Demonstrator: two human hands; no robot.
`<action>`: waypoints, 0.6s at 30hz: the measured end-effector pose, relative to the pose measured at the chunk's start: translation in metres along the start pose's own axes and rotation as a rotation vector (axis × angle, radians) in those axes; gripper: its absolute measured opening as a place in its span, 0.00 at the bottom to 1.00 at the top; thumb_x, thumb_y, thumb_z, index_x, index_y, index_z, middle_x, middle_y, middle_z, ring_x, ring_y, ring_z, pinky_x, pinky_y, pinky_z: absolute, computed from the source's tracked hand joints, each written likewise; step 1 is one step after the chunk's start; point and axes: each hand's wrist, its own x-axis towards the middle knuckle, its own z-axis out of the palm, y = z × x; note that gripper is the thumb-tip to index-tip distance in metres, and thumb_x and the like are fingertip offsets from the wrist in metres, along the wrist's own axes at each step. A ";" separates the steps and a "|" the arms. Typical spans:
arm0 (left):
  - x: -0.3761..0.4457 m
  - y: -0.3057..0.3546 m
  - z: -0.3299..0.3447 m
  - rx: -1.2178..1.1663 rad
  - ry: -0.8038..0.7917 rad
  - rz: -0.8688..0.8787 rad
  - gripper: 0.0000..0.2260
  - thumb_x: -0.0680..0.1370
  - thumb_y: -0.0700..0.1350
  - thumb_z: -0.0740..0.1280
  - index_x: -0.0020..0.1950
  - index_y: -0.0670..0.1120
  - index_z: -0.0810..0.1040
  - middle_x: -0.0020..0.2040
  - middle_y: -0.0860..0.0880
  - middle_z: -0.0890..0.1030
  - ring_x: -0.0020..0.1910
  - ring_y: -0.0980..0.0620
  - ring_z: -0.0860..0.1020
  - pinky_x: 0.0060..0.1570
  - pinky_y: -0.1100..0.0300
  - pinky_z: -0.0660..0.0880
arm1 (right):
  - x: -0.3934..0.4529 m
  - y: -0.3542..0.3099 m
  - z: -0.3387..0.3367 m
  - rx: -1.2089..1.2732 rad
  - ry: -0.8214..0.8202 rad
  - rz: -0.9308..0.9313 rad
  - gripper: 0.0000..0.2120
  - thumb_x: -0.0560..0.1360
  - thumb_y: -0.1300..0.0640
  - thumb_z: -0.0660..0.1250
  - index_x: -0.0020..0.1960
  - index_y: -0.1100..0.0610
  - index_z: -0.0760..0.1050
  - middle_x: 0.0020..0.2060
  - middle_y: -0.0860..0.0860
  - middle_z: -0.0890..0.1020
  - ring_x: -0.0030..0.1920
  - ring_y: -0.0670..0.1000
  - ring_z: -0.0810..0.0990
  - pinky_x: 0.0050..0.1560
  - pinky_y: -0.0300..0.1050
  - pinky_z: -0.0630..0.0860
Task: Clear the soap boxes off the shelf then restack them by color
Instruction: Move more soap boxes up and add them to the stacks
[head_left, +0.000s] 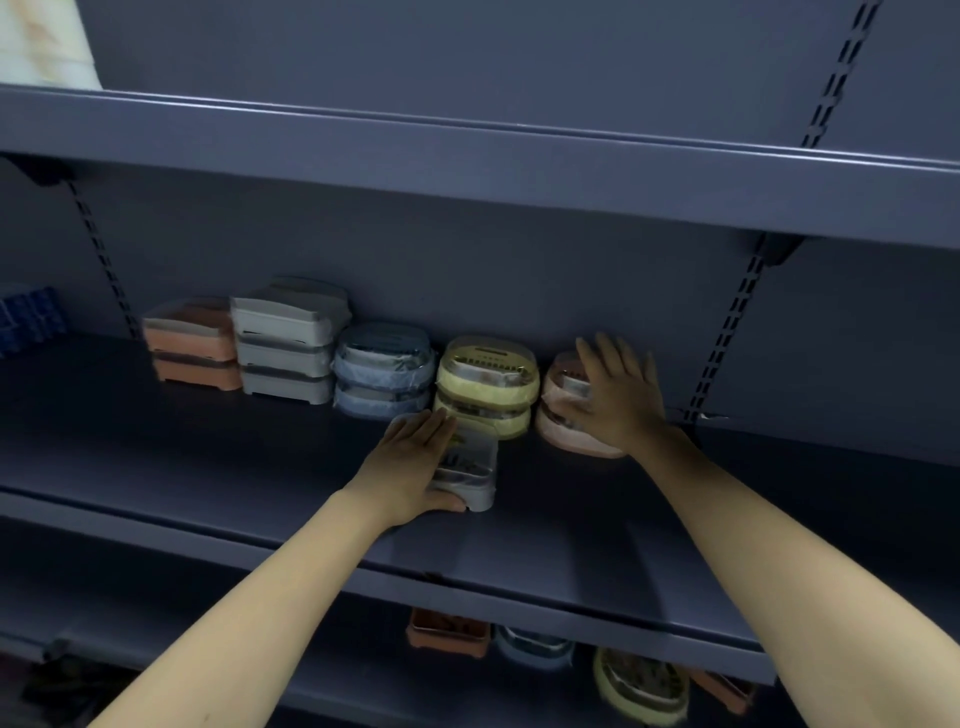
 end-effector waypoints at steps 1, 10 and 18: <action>0.000 0.001 0.000 0.001 0.006 -0.004 0.45 0.73 0.65 0.63 0.77 0.45 0.42 0.78 0.48 0.43 0.77 0.49 0.44 0.73 0.57 0.40 | -0.001 -0.002 -0.001 0.005 0.052 -0.032 0.41 0.74 0.32 0.55 0.77 0.52 0.43 0.77 0.53 0.46 0.76 0.54 0.43 0.73 0.58 0.39; -0.002 -0.025 -0.007 -0.025 0.047 0.006 0.44 0.74 0.64 0.63 0.77 0.44 0.41 0.78 0.47 0.42 0.77 0.50 0.43 0.73 0.58 0.39 | 0.002 -0.053 -0.006 0.077 0.269 -0.182 0.32 0.75 0.39 0.49 0.68 0.59 0.71 0.69 0.58 0.70 0.68 0.61 0.69 0.69 0.60 0.60; -0.018 -0.098 -0.033 -0.059 0.040 0.121 0.44 0.74 0.63 0.63 0.77 0.45 0.41 0.78 0.48 0.42 0.76 0.51 0.41 0.73 0.58 0.38 | 0.015 -0.128 -0.003 0.068 0.322 -0.066 0.25 0.74 0.45 0.55 0.61 0.59 0.76 0.64 0.58 0.75 0.62 0.60 0.75 0.62 0.59 0.70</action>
